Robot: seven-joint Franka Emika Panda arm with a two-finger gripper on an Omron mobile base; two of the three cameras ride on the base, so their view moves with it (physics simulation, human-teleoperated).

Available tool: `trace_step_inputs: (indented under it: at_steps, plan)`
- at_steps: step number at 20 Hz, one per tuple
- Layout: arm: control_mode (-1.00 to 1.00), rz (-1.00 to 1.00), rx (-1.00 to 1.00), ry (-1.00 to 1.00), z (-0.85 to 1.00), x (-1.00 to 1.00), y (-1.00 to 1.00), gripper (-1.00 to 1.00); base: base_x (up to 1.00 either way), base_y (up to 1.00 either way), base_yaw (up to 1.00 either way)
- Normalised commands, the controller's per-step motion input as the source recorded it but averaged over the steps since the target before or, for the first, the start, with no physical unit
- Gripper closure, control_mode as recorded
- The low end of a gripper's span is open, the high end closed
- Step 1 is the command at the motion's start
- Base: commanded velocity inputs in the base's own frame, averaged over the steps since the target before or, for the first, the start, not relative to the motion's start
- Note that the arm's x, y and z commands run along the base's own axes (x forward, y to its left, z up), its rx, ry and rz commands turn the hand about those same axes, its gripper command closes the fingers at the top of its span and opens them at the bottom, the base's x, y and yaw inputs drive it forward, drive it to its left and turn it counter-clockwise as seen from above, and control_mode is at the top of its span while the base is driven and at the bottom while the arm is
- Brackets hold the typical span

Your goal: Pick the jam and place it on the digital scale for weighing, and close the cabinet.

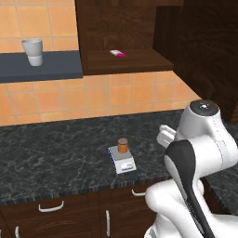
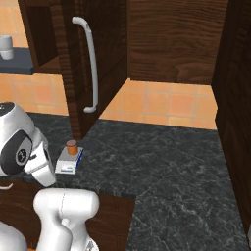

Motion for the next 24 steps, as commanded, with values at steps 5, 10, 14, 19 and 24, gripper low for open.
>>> trace_step_inputs:
  at_steps: [5, 10, 14, 19, 24]
  plan:
    - [-1.0, 0.03, 0.03, -0.27, -0.5, -1.0, -0.09, -1.0, 0.0, 0.0, 0.0]
    - [-1.0, 0.0, 0.3, -0.46, -0.13, -0.87, -0.75, -1.0, 0.0, 0.0, 0.0]
    - [-1.0, 0.0, 0.42, -0.48, -0.02, -0.77, -0.99, -1.0, 0.0, 0.0, 0.0]
    - [-1.0, 0.02, 0.32, -0.43, 0.01, -0.49, -0.84, -1.0, 0.0, 0.0, 0.0]
    - [-1.0, 0.04, 0.29, -0.29, 0.13, 0.17, -0.72, -1.0, 0.0, 0.0, 0.0]
